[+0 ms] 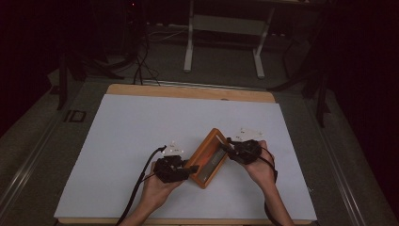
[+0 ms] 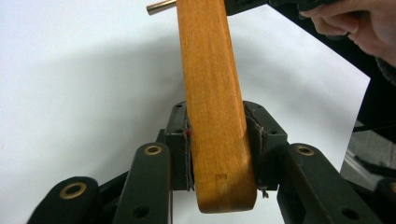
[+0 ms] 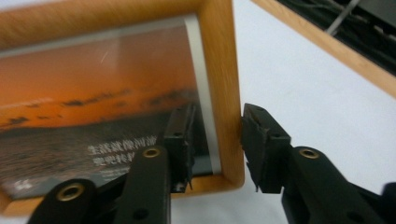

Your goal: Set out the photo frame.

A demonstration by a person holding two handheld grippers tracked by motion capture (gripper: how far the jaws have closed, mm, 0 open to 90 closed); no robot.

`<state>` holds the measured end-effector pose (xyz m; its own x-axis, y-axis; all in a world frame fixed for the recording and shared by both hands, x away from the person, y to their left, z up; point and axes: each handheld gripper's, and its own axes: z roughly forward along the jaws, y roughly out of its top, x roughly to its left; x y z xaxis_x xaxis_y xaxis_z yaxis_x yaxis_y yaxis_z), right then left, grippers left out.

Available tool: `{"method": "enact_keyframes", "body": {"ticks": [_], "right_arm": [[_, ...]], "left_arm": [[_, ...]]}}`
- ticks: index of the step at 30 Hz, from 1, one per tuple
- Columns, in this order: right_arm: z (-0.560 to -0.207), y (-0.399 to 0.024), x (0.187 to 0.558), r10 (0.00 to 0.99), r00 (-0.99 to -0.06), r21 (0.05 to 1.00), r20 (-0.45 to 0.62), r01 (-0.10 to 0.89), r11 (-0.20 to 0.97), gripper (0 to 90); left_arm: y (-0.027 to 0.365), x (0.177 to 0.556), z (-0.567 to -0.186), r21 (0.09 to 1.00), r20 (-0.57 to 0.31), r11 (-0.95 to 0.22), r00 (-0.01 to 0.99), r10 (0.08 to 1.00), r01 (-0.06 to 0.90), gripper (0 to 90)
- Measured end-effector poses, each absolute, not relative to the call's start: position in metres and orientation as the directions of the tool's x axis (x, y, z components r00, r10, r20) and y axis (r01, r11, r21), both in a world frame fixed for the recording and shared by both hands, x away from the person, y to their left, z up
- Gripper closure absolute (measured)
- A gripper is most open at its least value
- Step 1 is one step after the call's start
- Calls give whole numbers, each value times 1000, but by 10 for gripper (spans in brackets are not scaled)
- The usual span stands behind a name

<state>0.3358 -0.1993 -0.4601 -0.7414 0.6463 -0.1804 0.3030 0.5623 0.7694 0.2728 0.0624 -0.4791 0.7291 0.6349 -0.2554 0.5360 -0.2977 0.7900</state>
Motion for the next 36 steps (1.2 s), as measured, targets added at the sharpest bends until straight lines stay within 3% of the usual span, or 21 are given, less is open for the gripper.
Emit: {"method": "enact_keyframes", "body": {"ticks": [5,9,12,15,19,28,36], "right_arm": [[-449,-215,324,622,-766,792,-161,276,545,552],[-440,-229,318,618,-778,833,-112,265,485,448],[-437,-239,314,615,-785,862,-76,258,437,431],[-435,-244,311,620,-782,879,-61,252,404,437],[-435,-250,308,618,-784,881,-61,249,402,529],[-441,-256,306,607,-793,864,-58,264,428,581],[-443,-256,306,596,-801,864,-53,263,430,598]], "left_arm": [[50,268,-475,809,-211,-329,762,613,488,679],[38,266,-472,814,-162,-366,781,603,451,683],[31,267,-471,818,-157,-373,794,588,438,686],[24,267,-469,819,-136,-391,803,580,420,687],[18,267,-469,822,-119,-400,810,574,405,688],[16,265,-474,836,-110,-397,825,555,379,677],[29,265,-492,829,-154,-380,820,551,411,494]]}}
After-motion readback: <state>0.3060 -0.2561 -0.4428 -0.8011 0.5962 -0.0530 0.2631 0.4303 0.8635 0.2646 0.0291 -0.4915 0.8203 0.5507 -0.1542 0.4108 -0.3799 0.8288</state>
